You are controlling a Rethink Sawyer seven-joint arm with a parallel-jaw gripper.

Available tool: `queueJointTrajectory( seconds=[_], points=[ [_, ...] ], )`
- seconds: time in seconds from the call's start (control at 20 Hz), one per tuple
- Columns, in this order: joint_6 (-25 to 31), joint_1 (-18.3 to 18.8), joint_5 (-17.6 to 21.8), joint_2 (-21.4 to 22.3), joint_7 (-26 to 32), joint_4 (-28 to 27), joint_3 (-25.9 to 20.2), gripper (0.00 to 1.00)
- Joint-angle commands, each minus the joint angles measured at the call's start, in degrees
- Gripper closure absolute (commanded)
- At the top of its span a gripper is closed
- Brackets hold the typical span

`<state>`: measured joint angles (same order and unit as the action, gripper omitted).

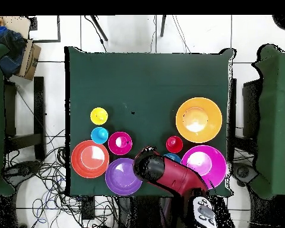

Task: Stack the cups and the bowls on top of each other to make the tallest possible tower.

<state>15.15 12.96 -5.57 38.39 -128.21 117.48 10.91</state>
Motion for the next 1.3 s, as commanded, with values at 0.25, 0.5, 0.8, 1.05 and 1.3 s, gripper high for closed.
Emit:
queueJointTrajectory(
  seconds=[0.25,0.5,0.8,1.05,1.3],
  points=[
    [3.17,-0.98,1.23,-2.33,-3.5,-4.43,-2.67,1.0],
    [3.72,-2.88,1.41,-2.48,-4.05,-4.8,-1.62,1.0],
    [4.05,-4.22,1.11,-2.02,-4.44,-4.74,-0.74,1.0],
    [6.57,-6.6,1.07,-0.63,-4.67,-5.36,1.45,1.0],
    [6.18,-7.38,0.64,-0.77,-4.83,-5.35,1.39,1.0]
  ],
)
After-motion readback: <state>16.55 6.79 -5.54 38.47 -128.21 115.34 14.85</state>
